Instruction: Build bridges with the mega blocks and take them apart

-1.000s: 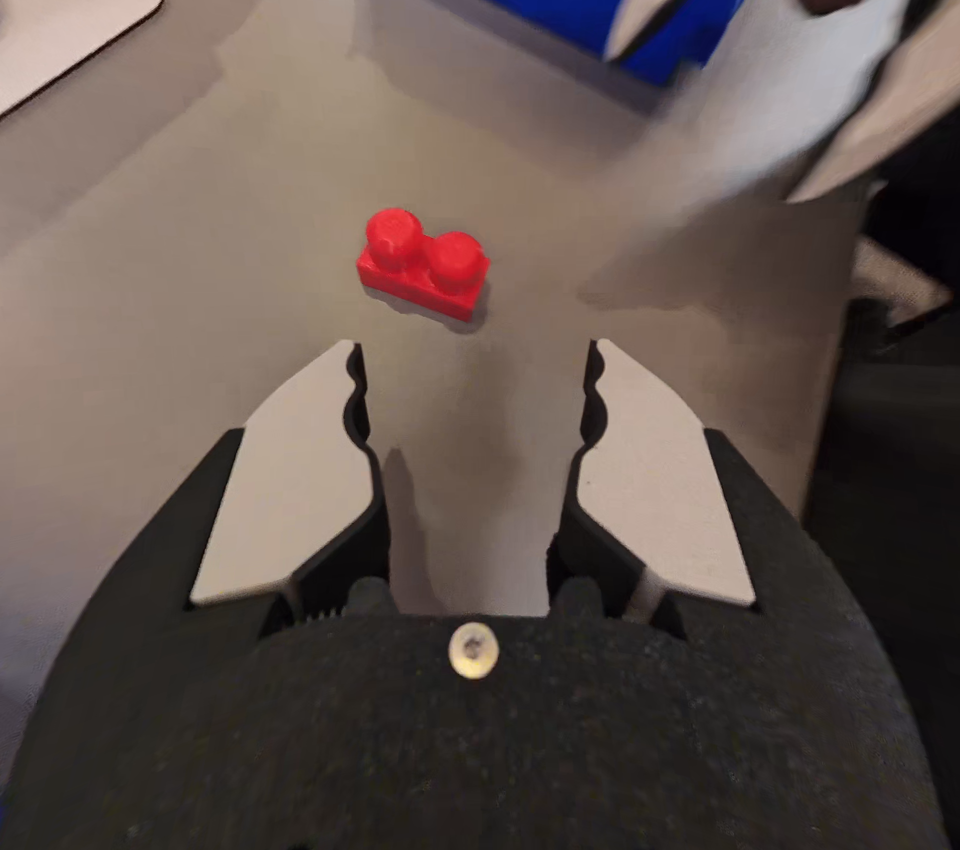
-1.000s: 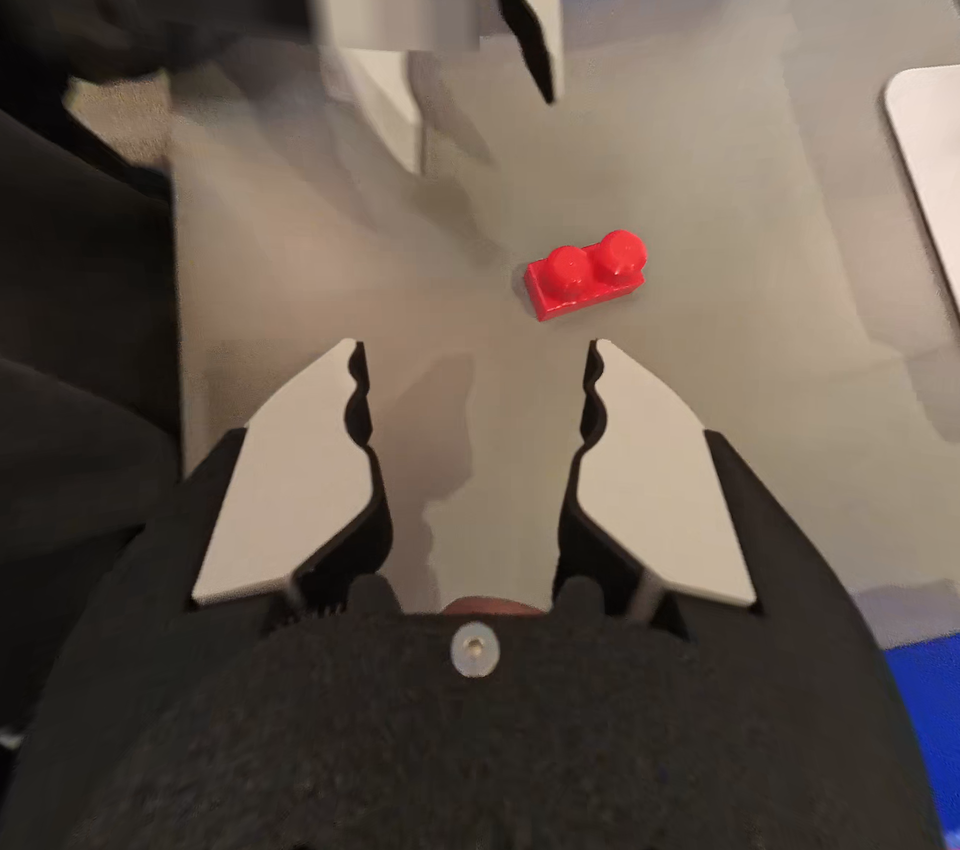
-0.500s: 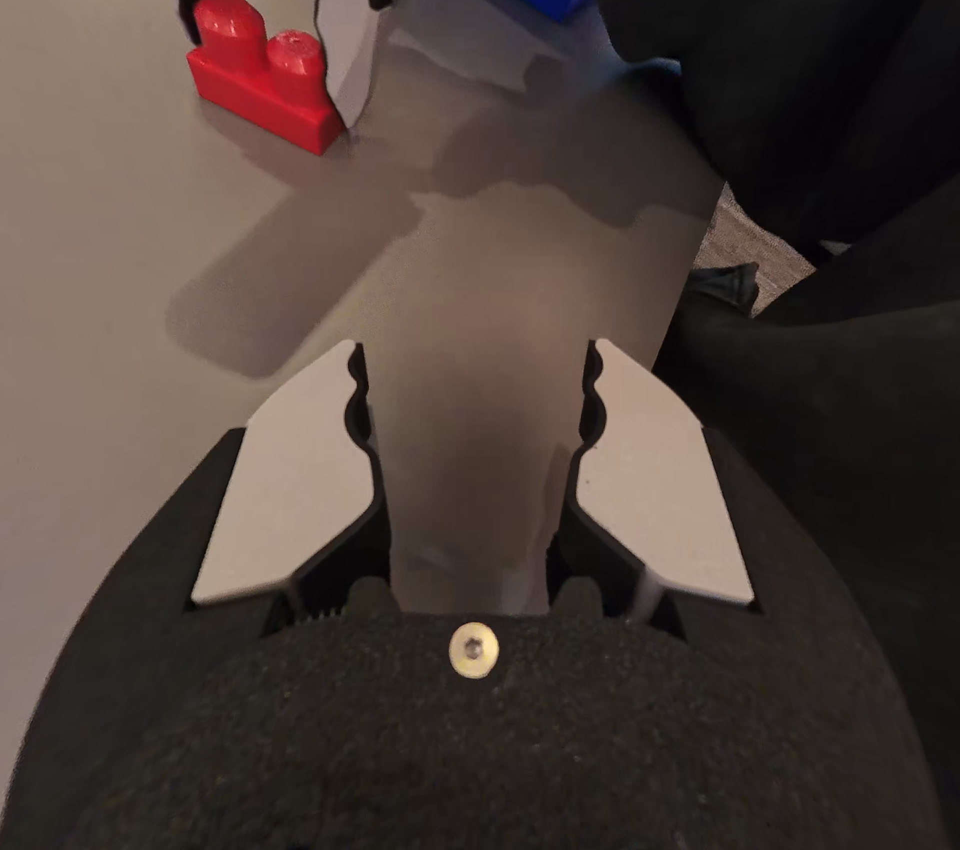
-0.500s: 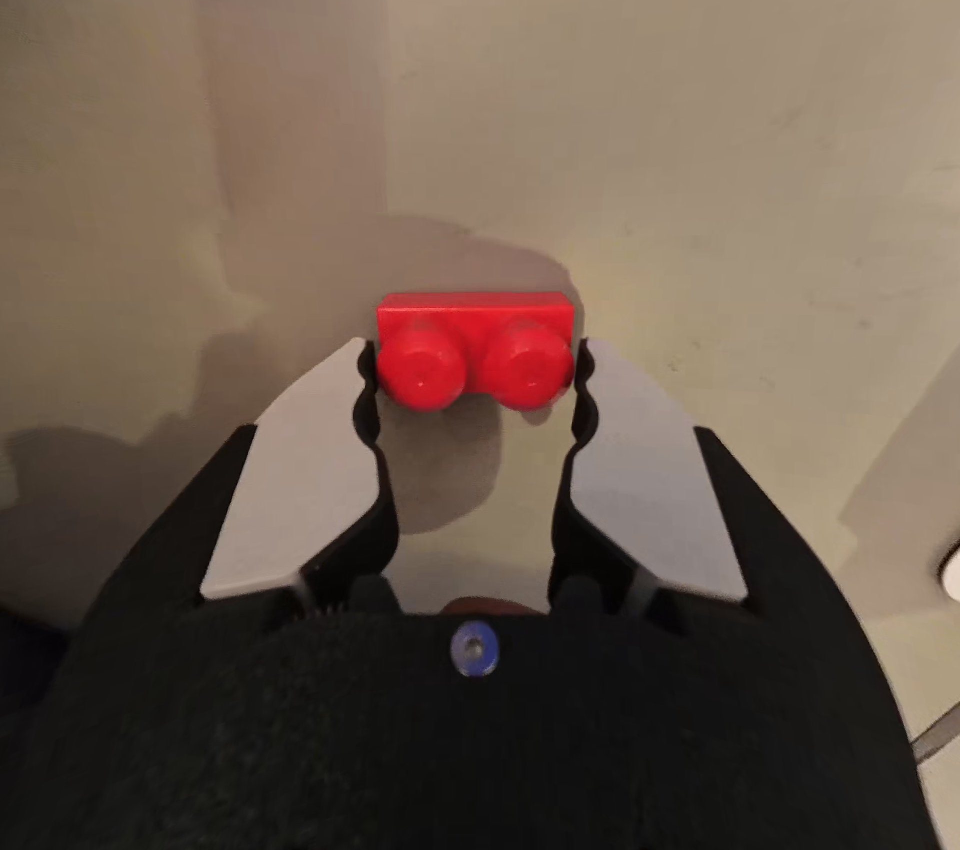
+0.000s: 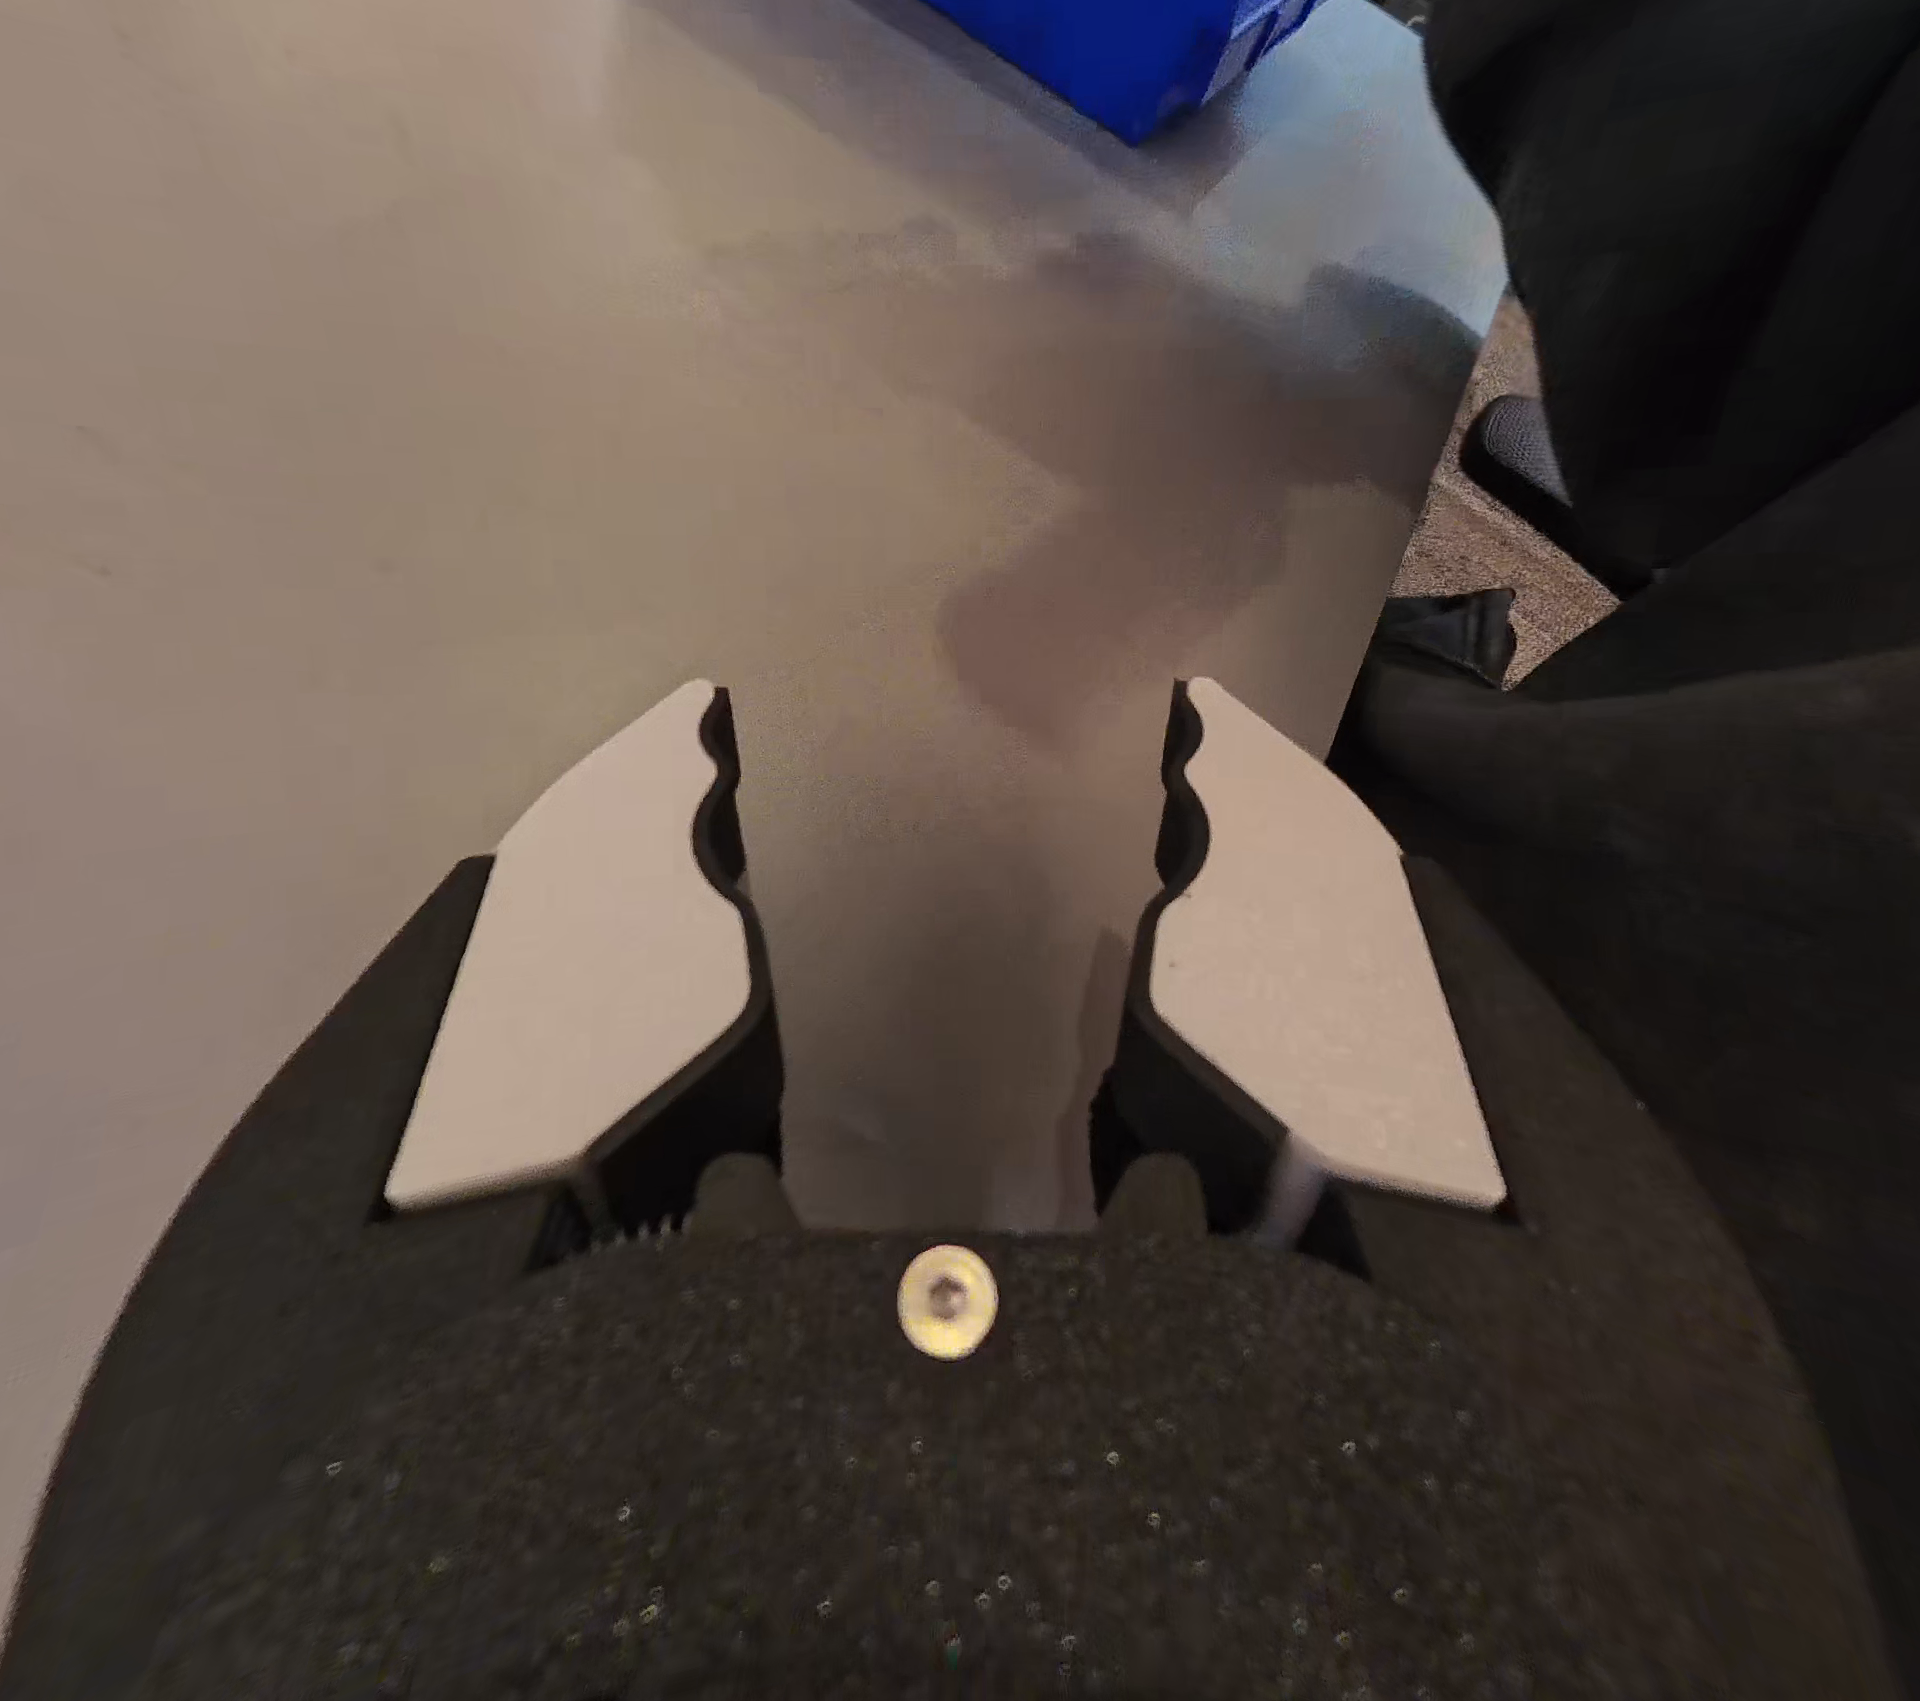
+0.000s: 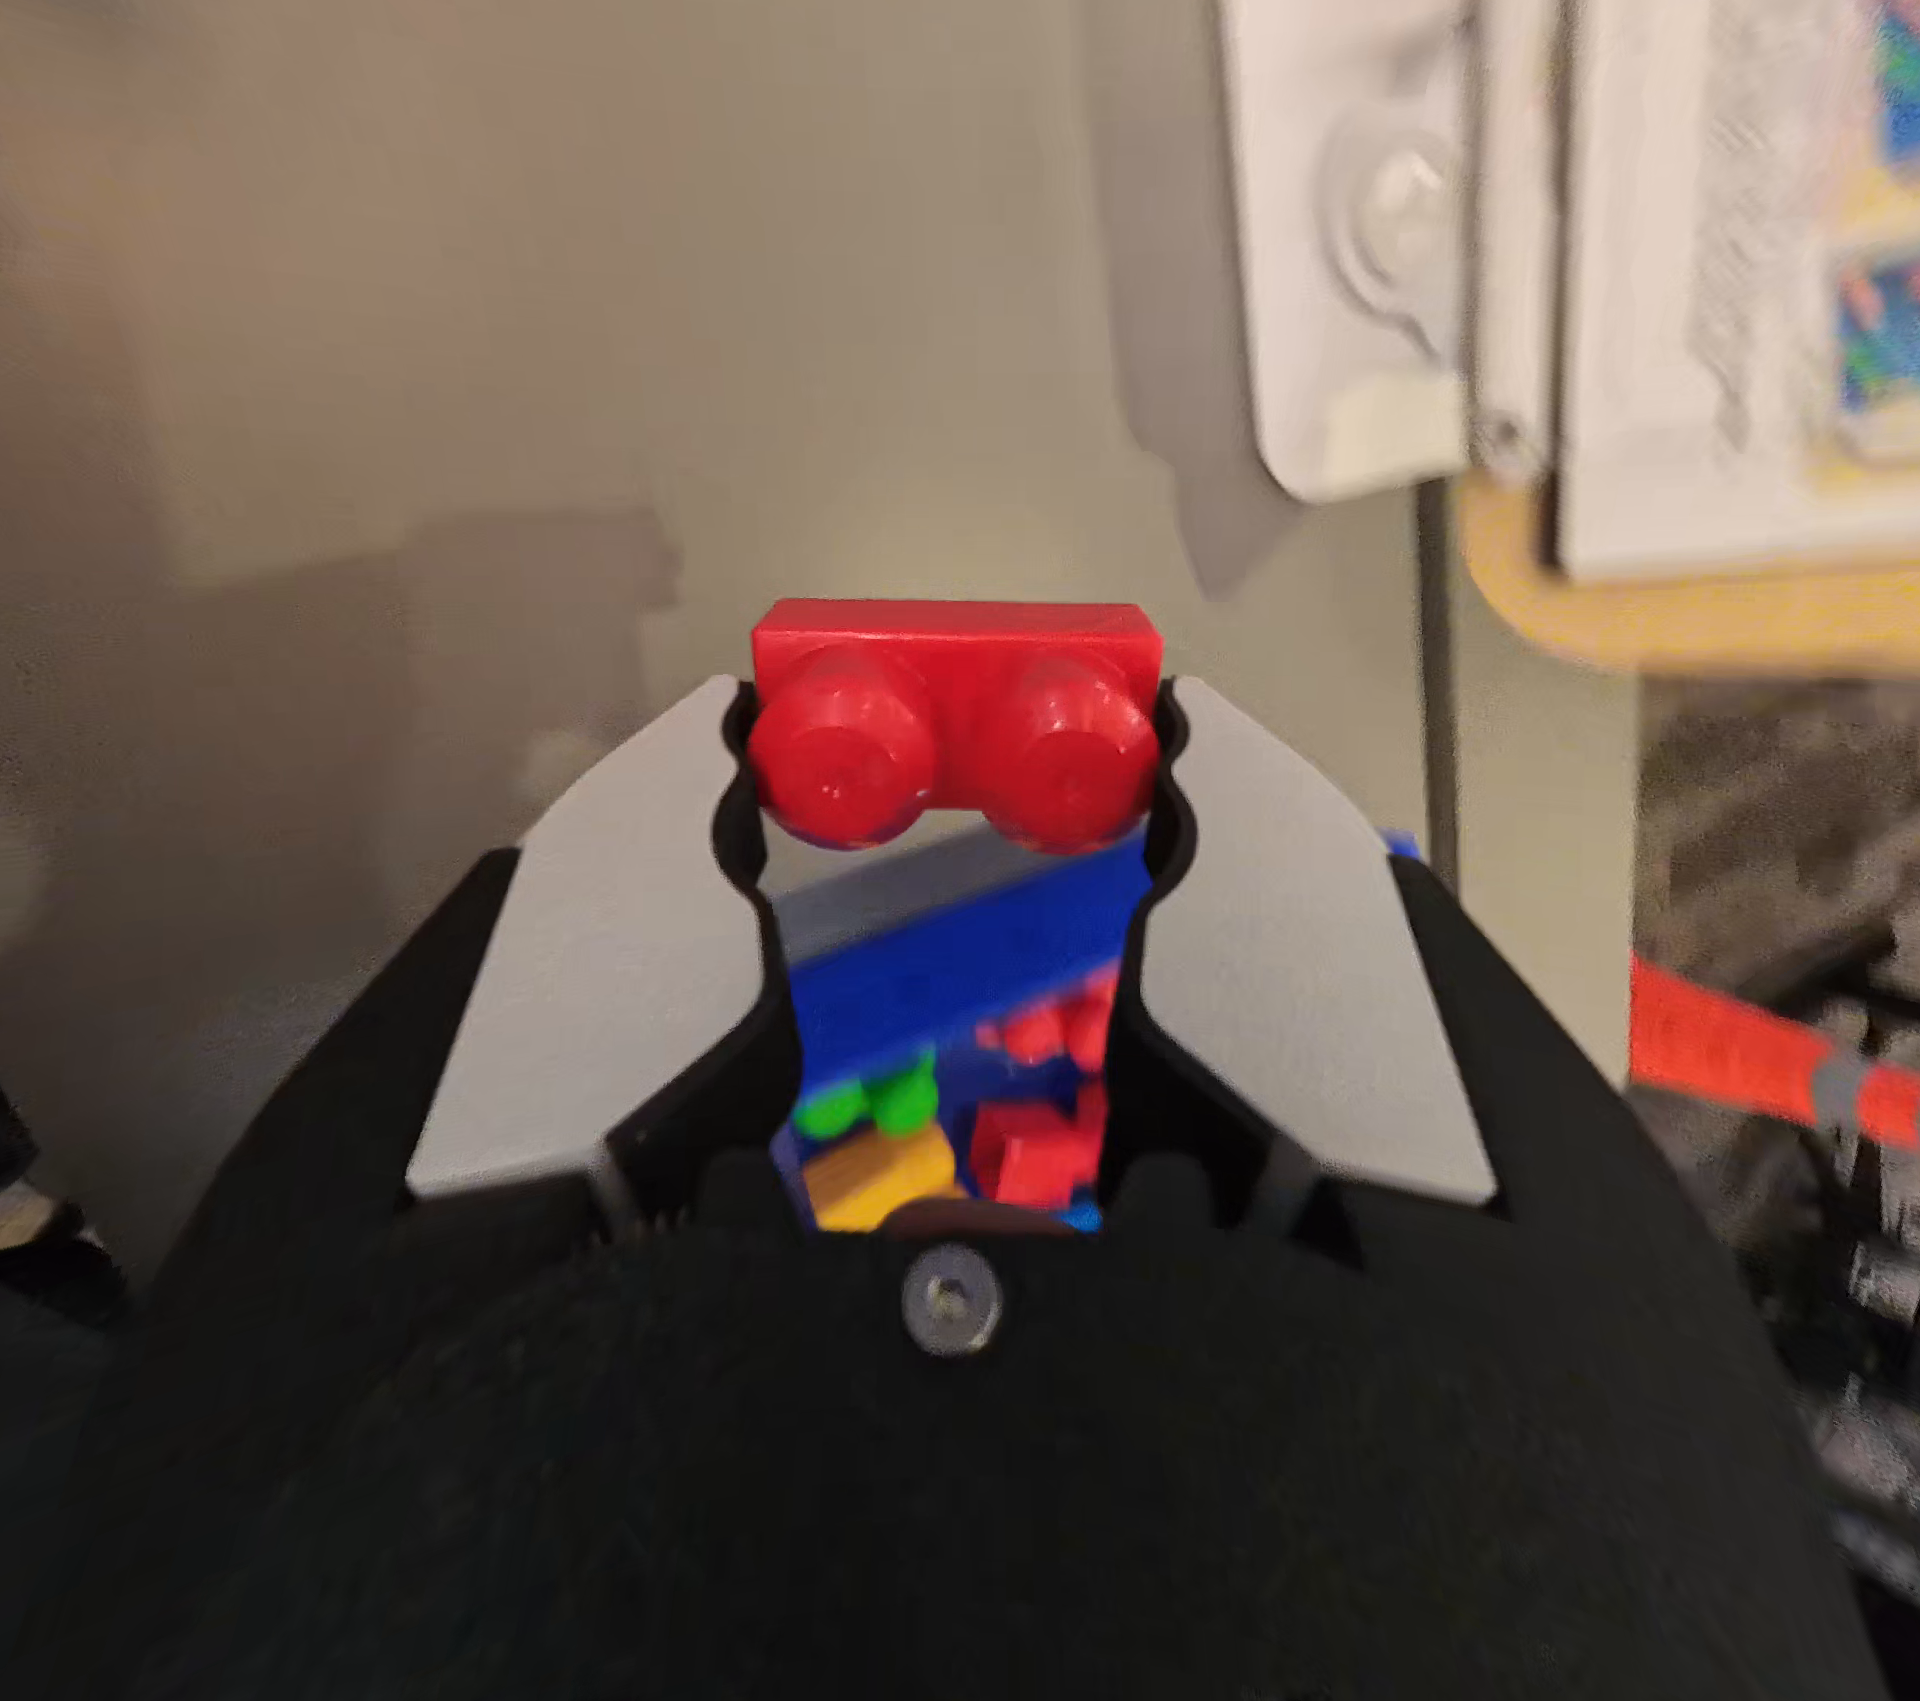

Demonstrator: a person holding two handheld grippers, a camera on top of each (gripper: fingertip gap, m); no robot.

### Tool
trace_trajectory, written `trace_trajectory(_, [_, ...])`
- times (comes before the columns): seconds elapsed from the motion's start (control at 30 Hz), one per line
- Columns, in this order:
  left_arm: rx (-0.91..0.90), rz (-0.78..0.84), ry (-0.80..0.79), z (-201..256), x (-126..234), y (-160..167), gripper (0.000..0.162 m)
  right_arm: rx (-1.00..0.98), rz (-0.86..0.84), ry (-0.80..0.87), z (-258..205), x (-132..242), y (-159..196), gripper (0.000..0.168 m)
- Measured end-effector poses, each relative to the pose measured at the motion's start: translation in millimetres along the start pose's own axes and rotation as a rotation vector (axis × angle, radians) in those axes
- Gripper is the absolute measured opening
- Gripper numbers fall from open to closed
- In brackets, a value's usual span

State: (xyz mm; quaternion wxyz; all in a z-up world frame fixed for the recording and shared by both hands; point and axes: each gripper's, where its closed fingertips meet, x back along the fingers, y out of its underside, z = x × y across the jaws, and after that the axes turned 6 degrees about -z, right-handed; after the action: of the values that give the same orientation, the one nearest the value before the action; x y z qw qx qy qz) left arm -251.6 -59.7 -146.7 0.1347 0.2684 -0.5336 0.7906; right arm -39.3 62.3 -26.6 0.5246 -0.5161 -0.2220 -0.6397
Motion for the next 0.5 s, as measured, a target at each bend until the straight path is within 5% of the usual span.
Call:
trace_trajectory(0.1, [-0.013, -0.020, 0.002, 0, -6, 0, 0.078, -0.165, -0.053, 0.096, 32, 29, 66, 0.072])
trace_trajectory(0.23, [-0.037, -0.067, 0.023, 6, -18, 4, 0.078, -0.337, -0.172, 0.069, 38, 24, 151, 0.072])
trace_trajectory(0.5, [-0.056, -0.114, 0.059, 16, -34, 3, 0.078, -0.623, -0.534, -0.231, -31, -19, 265, 0.072])
